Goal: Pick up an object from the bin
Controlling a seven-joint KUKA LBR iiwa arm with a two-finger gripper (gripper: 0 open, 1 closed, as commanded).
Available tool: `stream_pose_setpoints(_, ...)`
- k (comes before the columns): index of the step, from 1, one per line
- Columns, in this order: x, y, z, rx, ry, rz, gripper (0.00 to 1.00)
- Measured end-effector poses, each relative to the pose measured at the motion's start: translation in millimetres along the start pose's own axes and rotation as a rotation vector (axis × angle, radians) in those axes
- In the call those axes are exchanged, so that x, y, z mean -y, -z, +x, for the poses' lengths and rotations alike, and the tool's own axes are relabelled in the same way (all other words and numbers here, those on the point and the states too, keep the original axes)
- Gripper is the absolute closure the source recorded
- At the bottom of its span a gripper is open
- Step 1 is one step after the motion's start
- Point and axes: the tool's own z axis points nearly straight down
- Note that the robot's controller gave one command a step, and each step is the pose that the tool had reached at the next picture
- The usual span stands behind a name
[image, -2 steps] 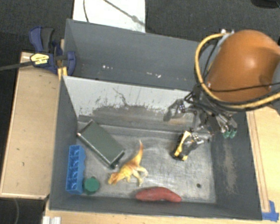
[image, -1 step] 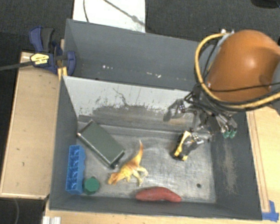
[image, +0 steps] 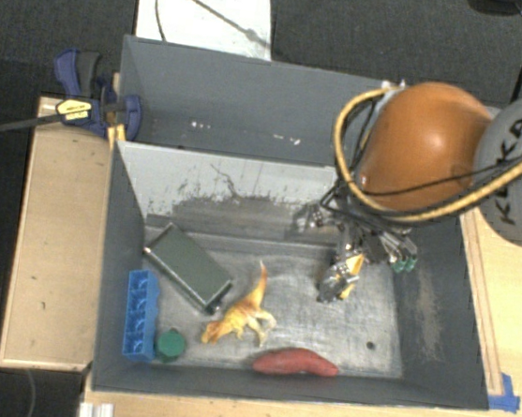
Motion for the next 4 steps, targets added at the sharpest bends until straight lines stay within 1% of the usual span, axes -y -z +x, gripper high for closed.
stream_pose_setpoints(2, -39, -103, 16.3, -0.005, -0.045, -0.003, 0.00)
stream_pose_setpoints(3, -52, -129, 5.8, -0.008, 0.070, -0.004, 0.00)
stream_pose_setpoints(4, -66, -144, -2.9, -0.017, -0.120, 0.000, 1.00)
